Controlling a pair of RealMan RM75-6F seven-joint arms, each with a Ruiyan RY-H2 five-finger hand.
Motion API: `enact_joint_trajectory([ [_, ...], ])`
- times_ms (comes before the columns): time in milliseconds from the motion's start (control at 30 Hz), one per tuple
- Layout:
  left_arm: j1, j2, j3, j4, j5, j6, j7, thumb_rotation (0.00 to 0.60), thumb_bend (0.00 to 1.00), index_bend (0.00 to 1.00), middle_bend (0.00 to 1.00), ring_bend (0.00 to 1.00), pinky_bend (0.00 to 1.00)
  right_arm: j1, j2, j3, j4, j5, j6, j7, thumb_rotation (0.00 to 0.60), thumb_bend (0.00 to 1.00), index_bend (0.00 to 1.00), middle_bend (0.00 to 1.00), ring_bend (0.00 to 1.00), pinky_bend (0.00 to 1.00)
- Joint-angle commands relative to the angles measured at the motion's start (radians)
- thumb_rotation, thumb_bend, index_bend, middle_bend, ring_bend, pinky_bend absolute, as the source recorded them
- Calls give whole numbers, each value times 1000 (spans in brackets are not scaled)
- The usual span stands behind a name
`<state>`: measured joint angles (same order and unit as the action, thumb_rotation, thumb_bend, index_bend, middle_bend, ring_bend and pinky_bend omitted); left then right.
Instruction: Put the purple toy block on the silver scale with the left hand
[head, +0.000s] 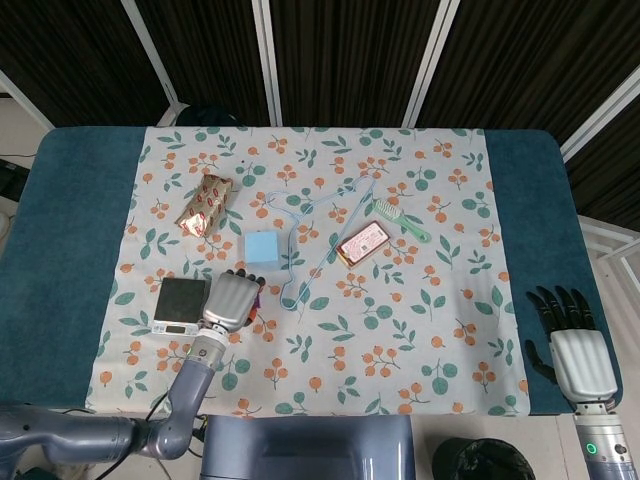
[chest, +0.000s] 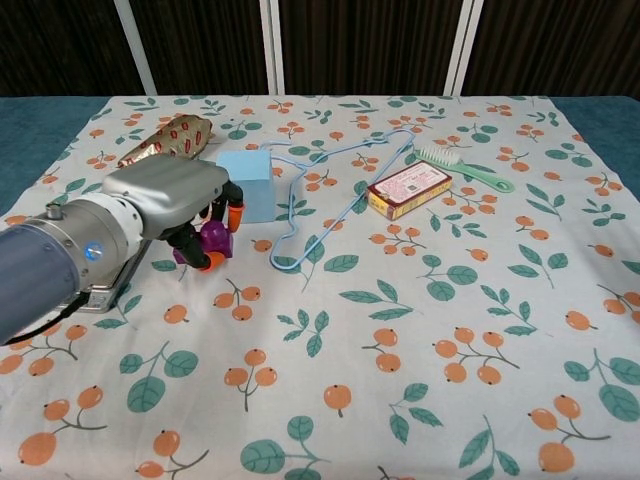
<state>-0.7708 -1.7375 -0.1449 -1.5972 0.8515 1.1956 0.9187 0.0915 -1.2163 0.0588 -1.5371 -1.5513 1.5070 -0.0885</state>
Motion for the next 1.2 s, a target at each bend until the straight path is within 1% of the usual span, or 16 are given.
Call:
enact_joint_trajectory([
  [33, 12, 127, 14, -115, 2, -19, 4, 600, 336, 463, 515, 354, 468, -1, 0, -1, -2, -2, 2, -3, 600, 480, 129, 126, 39, 0],
  [167, 14, 262, 30, -152, 9, -90, -44, 600, 336, 462, 507, 354, 468, -2, -1, -2, -6, -4, 5, -9, 600, 480, 129, 126, 39, 0],
  [267, 19, 340, 46, -130, 35, -138, -95, 600, 336, 466, 509, 354, 467, -1, -5, -3, -7, -2, 2, -15, 600, 480, 129, 126, 39, 0],
  [367, 33, 382, 65, -88, 77, -171, -163, 600, 336, 466, 509, 354, 465, 0, -9, -3, -6, 2, -4, -23, 600, 481, 129, 126, 39, 0],
  [500, 47, 399, 81, -56, 105, -205, -237, 600, 336, 466, 509, 354, 462, 3, -14, -5, -6, 1, -10, -32, 600, 481, 129, 126, 39, 0],
  [700, 60, 391, 99, -9, 170, -232, -322, 600, 336, 460, 503, 350, 453, 3, -18, -7, -5, -1, -9, -40, 600, 480, 129, 126, 39, 0],
  [833, 66, 388, 112, 9, 185, -234, -334, 600, 336, 458, 501, 348, 451, 2, -16, -5, -3, 2, -8, -38, 600, 481, 129, 126, 39, 0],
  [1200, 76, 354, 145, 68, 203, -238, -315, 600, 336, 461, 492, 342, 444, 2, -12, -4, -2, 0, -5, -23, 600, 480, 129, 126, 39, 0],
])
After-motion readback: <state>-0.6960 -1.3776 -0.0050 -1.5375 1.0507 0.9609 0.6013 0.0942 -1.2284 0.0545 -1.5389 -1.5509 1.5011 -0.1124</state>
